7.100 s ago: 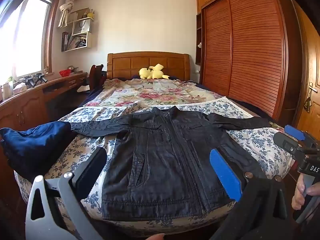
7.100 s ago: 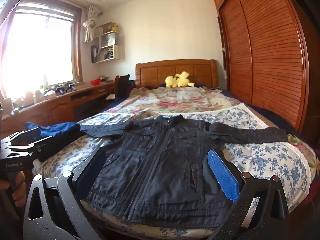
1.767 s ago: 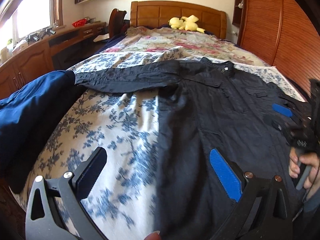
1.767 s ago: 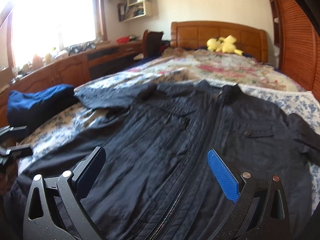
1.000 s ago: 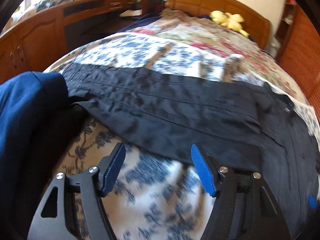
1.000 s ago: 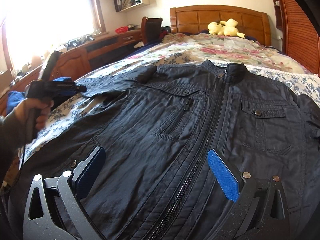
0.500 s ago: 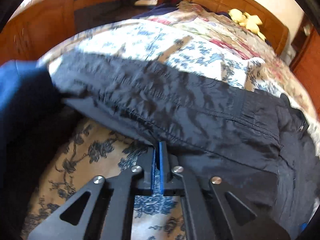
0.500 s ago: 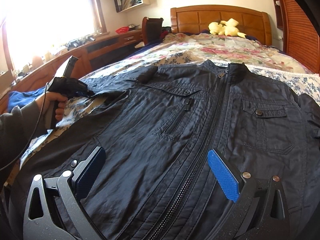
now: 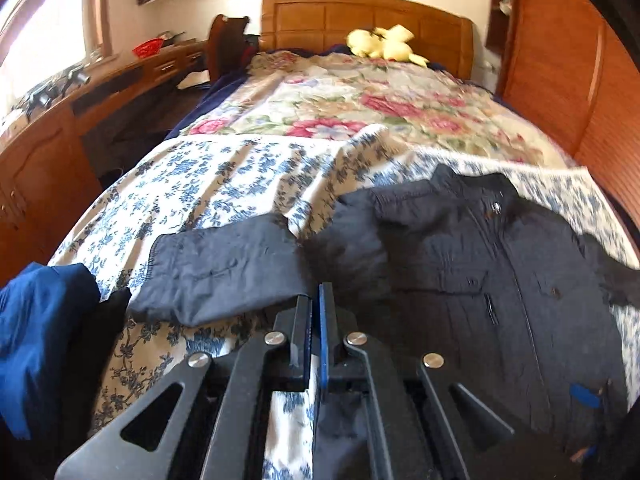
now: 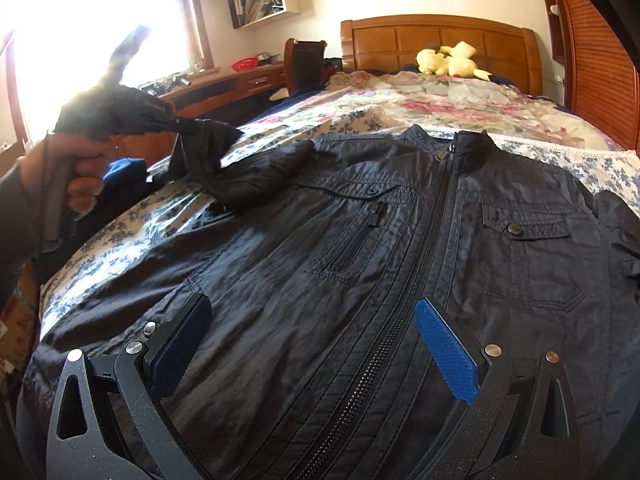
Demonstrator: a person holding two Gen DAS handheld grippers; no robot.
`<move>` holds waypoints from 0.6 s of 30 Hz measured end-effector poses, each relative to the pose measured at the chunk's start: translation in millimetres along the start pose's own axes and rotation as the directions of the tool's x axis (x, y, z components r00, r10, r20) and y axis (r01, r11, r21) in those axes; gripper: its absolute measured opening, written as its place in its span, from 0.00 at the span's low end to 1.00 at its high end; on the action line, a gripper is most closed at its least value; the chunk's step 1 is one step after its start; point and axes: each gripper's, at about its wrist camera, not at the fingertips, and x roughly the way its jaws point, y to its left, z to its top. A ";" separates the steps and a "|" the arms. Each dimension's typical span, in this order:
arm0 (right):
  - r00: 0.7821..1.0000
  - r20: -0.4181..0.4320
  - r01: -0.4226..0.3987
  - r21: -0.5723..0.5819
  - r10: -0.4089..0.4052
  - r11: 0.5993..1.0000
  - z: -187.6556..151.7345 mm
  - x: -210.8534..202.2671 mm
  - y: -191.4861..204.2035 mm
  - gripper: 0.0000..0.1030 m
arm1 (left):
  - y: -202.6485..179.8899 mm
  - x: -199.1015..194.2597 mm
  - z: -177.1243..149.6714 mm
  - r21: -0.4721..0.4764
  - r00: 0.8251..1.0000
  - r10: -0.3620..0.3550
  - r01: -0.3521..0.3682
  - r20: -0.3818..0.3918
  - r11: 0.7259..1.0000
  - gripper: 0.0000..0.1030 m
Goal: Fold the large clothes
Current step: 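Fold the held sleeve across the jacket body with the left gripper, then release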
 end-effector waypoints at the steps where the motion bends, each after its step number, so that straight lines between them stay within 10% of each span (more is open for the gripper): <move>1: 1.000 0.000 0.000 0.000 0.000 1.000 0.0 0.2 -0.1 1.00 | -0.1 -1.8 -2.1 0.012 1.000 -0.006 0.007 -0.010 1.000 0.02; 13: 1.000 -0.001 0.000 0.000 0.000 1.000 -0.5 0.5 -0.2 1.00 | 31.5 -18.3 -19.6 0.003 0.999 -0.006 0.006 0.041 1.000 0.49; 18: 1.000 -0.004 0.000 -0.002 0.000 1.000 -0.7 1.3 -0.2 1.00 | 58.4 9.5 -28.6 -0.035 0.999 0.035 -0.035 0.003 0.999 0.53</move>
